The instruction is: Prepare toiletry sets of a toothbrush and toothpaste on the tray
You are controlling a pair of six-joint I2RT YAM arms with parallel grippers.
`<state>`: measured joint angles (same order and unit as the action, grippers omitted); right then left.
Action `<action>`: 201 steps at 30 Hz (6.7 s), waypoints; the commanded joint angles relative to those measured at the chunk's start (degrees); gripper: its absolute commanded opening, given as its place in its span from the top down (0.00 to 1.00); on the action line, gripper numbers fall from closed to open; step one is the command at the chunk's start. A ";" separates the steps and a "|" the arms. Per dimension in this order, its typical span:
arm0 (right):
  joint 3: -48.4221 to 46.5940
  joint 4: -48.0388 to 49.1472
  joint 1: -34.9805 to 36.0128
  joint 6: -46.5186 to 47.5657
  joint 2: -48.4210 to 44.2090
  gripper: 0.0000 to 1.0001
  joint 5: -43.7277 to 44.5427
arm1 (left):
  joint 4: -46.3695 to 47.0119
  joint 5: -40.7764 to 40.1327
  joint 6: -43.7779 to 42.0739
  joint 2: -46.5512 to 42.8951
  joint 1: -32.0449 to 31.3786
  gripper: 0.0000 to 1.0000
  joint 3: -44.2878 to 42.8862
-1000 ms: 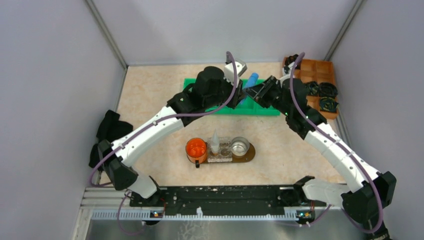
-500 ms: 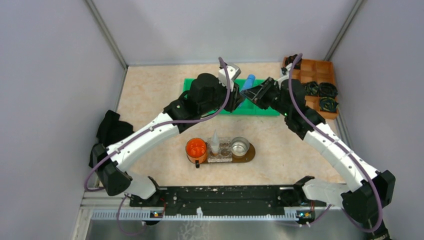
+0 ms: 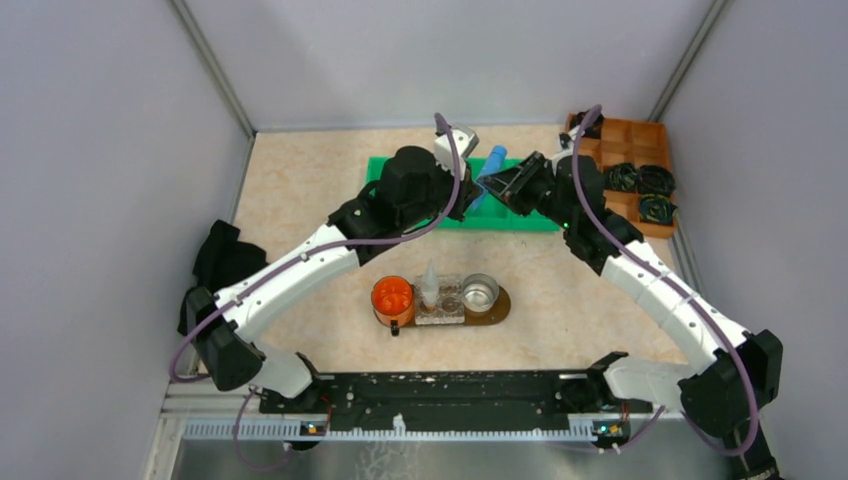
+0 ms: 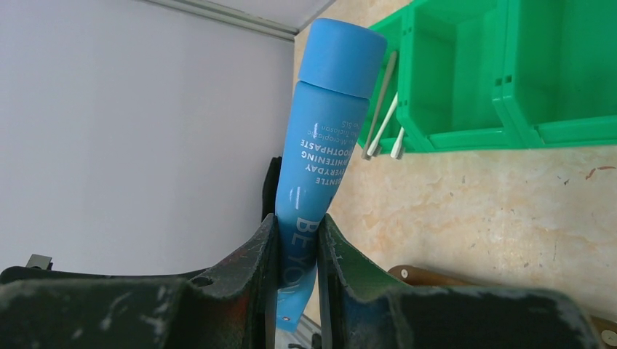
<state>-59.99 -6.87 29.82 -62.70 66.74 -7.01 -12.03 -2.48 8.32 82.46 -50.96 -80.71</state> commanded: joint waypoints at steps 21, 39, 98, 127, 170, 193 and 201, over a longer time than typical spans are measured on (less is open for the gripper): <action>2.69 -0.49 4.06 3.93 -4.60 0.69 -14.38 | -2.57 9.96 -0.22 9.32 1.43 1.00 -21.28; 9.16 -8.45 4.02 10.44 -10.86 0.67 -18.77 | -11.26 7.85 3.11 11.30 2.60 1.00 -29.85; 2.27 -15.10 6.37 65.48 -21.28 0.53 34.93 | -31.42 24.30 26.06 18.30 14.29 1.00 -35.04; 4.27 11.30 27.97 79.64 -7.00 0.57 33.27 | -42.79 12.67 54.98 22.26 14.31 1.00 -35.70; -0.23 16.40 28.00 79.18 6.58 0.61 40.24 | -36.85 18.56 57.71 10.14 13.56 1.00 -23.67; -0.13 14.04 28.01 77.96 0.57 0.88 41.61 | -30.95 17.61 51.51 12.08 17.08 0.56 -23.33; 0.91 12.98 28.02 76.38 -1.95 0.88 41.37 | -23.47 18.39 50.02 9.71 19.45 0.33 -18.34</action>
<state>-58.17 4.78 57.39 15.22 67.37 34.44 -39.86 15.00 58.39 94.30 -32.84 -101.36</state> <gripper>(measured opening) 0.254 0.664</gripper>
